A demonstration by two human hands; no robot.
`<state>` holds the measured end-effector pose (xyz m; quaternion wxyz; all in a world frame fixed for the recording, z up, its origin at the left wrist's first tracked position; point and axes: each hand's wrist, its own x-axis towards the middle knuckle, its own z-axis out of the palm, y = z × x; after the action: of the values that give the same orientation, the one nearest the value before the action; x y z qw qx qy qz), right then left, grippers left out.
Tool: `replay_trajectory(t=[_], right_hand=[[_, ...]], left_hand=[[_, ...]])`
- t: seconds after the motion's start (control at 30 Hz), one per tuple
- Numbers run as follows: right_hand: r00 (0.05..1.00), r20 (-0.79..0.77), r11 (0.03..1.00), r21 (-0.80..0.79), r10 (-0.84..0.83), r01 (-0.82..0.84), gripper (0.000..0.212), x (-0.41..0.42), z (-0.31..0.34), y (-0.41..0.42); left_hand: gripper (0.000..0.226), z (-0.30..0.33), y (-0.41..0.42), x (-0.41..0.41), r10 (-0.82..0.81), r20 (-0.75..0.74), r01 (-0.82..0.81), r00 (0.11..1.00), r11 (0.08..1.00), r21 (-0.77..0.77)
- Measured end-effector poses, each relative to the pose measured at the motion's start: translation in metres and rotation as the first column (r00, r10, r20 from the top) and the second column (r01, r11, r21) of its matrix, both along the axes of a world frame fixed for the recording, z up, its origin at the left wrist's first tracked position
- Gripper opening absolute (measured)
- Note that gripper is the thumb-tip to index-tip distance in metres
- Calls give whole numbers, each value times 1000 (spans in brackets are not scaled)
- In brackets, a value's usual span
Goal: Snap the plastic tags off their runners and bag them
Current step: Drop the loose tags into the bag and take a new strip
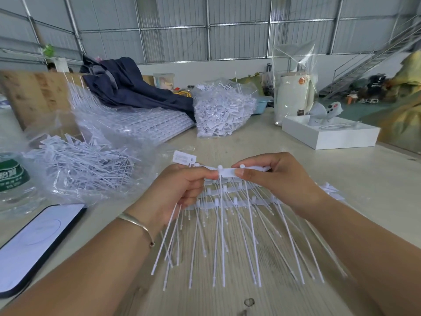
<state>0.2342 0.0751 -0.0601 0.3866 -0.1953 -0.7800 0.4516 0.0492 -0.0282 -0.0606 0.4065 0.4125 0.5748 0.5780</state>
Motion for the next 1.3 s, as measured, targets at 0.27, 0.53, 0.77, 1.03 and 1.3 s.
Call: replay_trajectory(t=[0.27,0.53,0.77,1.03,1.3], right_hand=[[998,36,997,-68,45,-42,5,0,0,1],[990,122,998,-20,64,-62,4,2,2,1],[971,212,980,186,-110,71,6,-4,-8,-1],[987,128,968,244,-100,66,11,-2,-5,-1],[975,170,933,352,-143,76,20,-2,-6,-1]], left_hand=[[14,8,-4,0,-127,-31,128,991,992,14],[33,6,-6,0,-231,-306,172,924,963,-209],[30,-3,-1,-2,53,-837,-319,545,936,-149],[20,-2,0,-3,167,-421,-218,891,973,-75],[46,0,1,10,35,-18,-36,999,997,-69]])
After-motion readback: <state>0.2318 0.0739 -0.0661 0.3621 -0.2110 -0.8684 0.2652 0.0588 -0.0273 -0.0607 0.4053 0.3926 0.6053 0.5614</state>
